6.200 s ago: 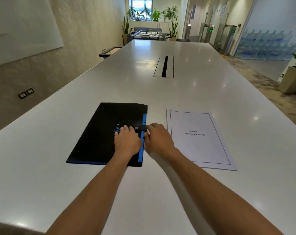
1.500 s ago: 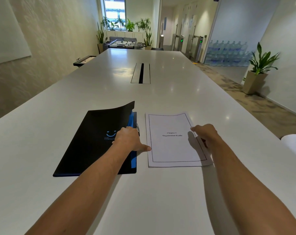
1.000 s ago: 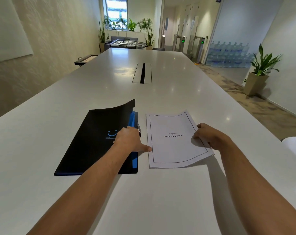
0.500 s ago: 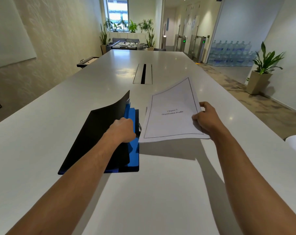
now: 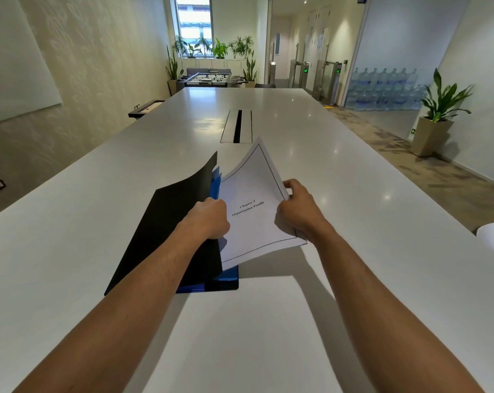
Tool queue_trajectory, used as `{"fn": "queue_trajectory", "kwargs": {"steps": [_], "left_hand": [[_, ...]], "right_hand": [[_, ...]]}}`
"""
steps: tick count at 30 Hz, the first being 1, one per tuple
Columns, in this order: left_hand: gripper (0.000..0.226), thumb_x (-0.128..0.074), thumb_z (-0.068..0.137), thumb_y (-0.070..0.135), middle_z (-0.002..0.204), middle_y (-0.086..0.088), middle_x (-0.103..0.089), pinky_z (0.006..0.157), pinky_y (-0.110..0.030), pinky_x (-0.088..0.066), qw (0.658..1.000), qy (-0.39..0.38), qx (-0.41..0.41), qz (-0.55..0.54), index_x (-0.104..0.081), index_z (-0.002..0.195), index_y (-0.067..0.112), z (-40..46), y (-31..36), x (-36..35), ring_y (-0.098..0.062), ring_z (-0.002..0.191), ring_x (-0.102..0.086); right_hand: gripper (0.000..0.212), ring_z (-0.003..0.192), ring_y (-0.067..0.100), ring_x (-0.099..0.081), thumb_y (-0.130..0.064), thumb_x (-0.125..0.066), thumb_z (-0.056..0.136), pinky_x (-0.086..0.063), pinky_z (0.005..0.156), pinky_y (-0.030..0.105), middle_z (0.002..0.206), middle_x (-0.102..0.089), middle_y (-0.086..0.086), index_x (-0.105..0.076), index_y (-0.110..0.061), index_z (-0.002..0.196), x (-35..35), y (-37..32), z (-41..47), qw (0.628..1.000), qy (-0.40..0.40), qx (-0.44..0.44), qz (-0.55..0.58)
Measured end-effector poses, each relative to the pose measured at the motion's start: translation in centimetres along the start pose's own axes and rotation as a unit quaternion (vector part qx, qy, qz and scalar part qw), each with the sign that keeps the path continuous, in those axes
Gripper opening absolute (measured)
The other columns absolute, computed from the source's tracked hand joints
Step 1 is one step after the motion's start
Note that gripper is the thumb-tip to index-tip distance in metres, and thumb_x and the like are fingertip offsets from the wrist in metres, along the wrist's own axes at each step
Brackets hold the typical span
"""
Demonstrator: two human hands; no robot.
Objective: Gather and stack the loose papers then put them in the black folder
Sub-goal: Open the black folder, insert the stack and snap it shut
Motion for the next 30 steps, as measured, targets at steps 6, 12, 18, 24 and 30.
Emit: {"fn": "queue_trajectory", "kwargs": {"steps": [6, 12, 18, 24, 30], "left_hand": [[0.012, -0.053, 0.093, 0.018, 0.077, -0.002, -0.042, 0.05, -0.019, -0.035, 1.0, -0.002, -0.005, -0.01, -0.043, 0.097, 0.013, -0.3, 0.6, 0.2, -0.014, 0.064, -0.053], [0.013, -0.052, 0.094, 0.019, 0.095, -0.008, -0.048, 0.055, -0.02, -0.042, 1.0, -0.002, -0.02, -0.021, -0.044, 0.103, 0.013, -0.8, 2.5, 0.6, -0.017, 0.071, -0.057], [0.032, -0.052, 0.096, 0.022, 0.102, -0.009, -0.051, 0.059, -0.022, -0.043, 0.998, 0.027, -0.037, -0.03, -0.049, 0.125, 0.01, -1.3, 4.4, 0.9, -0.014, 0.071, -0.055], [0.018, -0.051, 0.096, 0.023, 0.085, -0.003, -0.048, 0.051, -0.02, -0.038, 0.998, 0.033, -0.039, -0.043, -0.053, 0.108, 0.01, -1.2, 4.9, 1.2, -0.014, 0.066, -0.056], [0.02, -0.054, 0.095, 0.021, 0.081, -0.001, -0.046, 0.051, -0.019, -0.038, 0.998, 0.035, -0.044, -0.04, -0.052, 0.112, 0.012, -1.1, 4.9, 0.5, -0.013, 0.067, -0.055]], "right_hand": [[0.043, 0.088, 0.029, -0.065, -0.002, -0.043, 0.081, -0.055, 0.077, 0.041, 0.099, -0.064, 0.006, -0.05, -0.018, 0.12, -0.4, 0.2, -0.2, 1.0, -0.01, -0.011, 0.026], [0.045, 0.099, 0.031, -0.062, -0.002, -0.044, 0.087, -0.057, 0.081, 0.041, 0.118, -0.058, 0.013, -0.042, -0.014, 0.13, -2.6, 0.2, -0.5, 0.998, -0.038, -0.028, 0.039], [0.039, 0.098, 0.029, -0.06, -0.012, -0.05, 0.095, -0.055, 0.085, 0.042, 0.121, -0.057, 0.017, -0.038, -0.012, 0.132, -7.1, 0.8, -1.3, 0.991, -0.112, -0.046, 0.058], [0.02, 0.096, 0.016, -0.06, -0.011, -0.05, 0.098, -0.052, 0.081, 0.019, 0.106, -0.064, 0.013, -0.056, -0.007, 0.117, -9.8, 1.0, -2.5, 0.984, -0.169, 0.031, 0.052], [0.016, 0.102, 0.035, -0.06, -0.006, -0.055, 0.095, -0.052, 0.083, 0.034, 0.108, -0.063, 0.025, -0.062, 0.002, 0.107, -9.7, 1.1, -1.9, 0.978, -0.194, 0.065, -0.045]]}}
Point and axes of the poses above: each hand's wrist, its own z-axis towards the middle knuckle, its own x-axis out of the back of the hand, y = z × x, the point moved 3 cm from there along z, towards the middle knuckle
